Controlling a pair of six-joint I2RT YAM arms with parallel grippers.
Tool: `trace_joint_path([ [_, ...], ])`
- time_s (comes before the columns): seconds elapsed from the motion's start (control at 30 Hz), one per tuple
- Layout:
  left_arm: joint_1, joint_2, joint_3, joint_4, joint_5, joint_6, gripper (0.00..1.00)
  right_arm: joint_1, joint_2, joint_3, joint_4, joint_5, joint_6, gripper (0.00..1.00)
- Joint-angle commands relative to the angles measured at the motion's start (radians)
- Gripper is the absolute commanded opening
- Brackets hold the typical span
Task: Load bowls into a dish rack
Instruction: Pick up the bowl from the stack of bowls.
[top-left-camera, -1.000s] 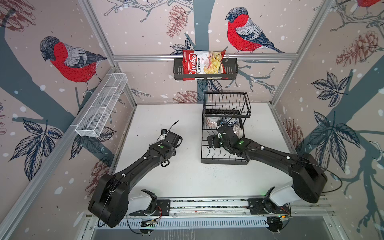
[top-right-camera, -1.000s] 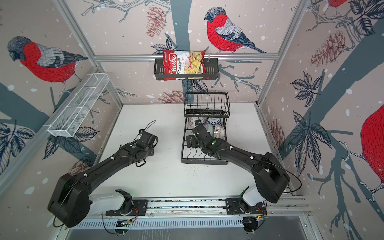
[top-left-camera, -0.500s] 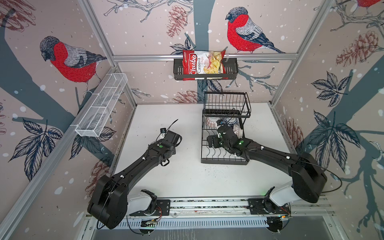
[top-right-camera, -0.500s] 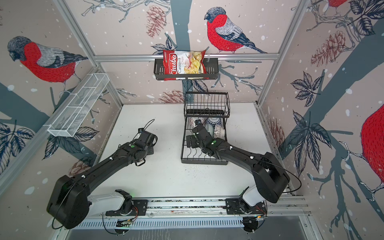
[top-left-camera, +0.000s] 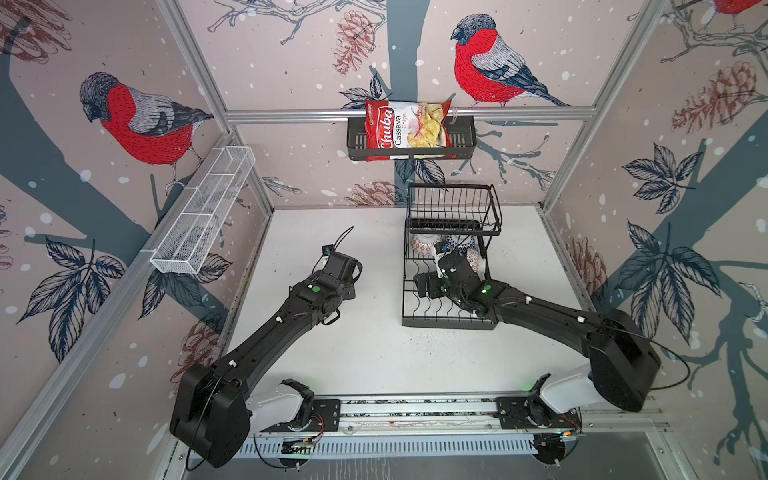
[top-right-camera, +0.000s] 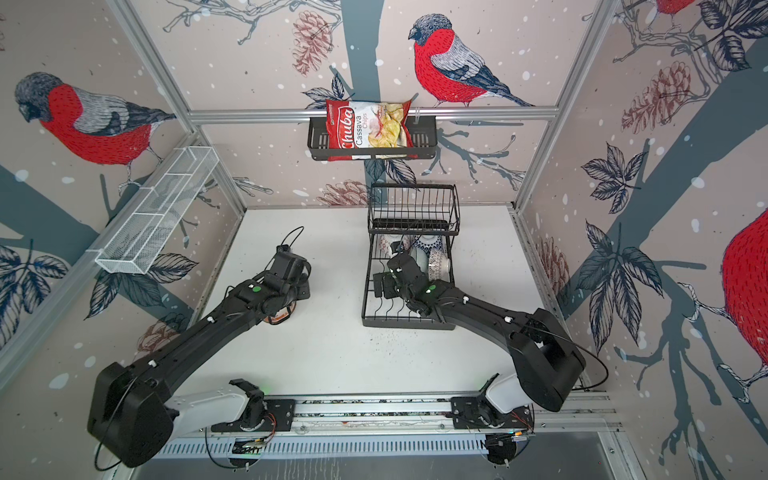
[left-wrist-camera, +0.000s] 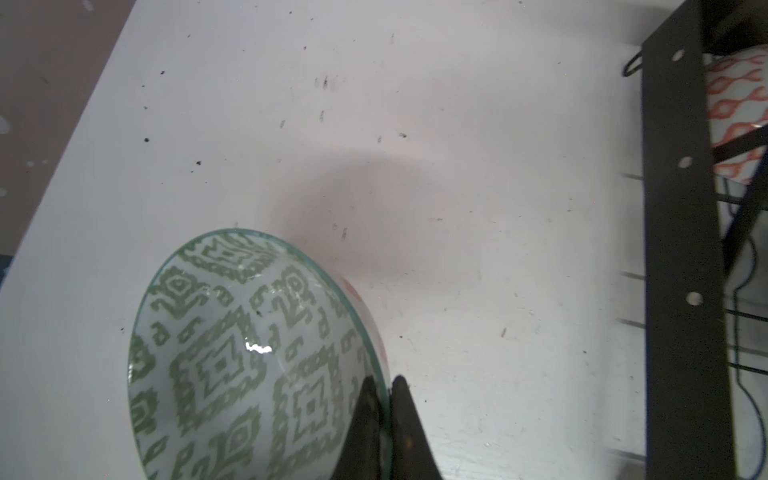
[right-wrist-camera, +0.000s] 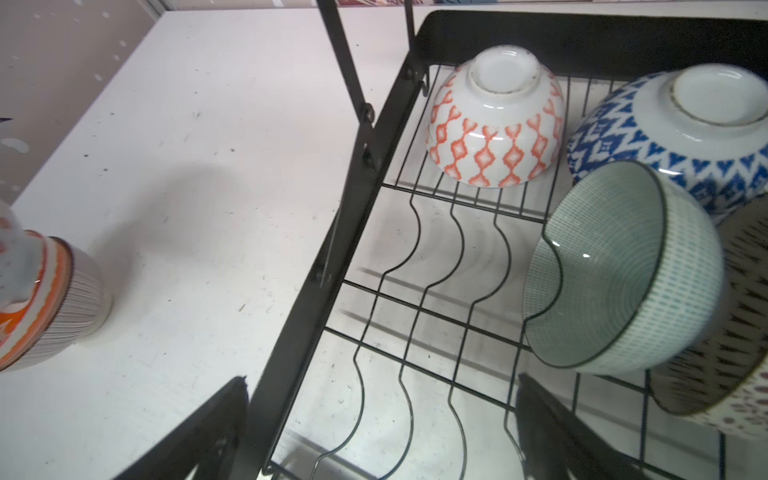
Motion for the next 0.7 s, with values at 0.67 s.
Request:
trace_joint_path([
  [0.67, -0.006, -0.033, -0.024, 0.451, 0.56, -0.065, 0.0, 0.076, -0.194, -0.2, 0.357, -0.165, 0.013, 1.0],
])
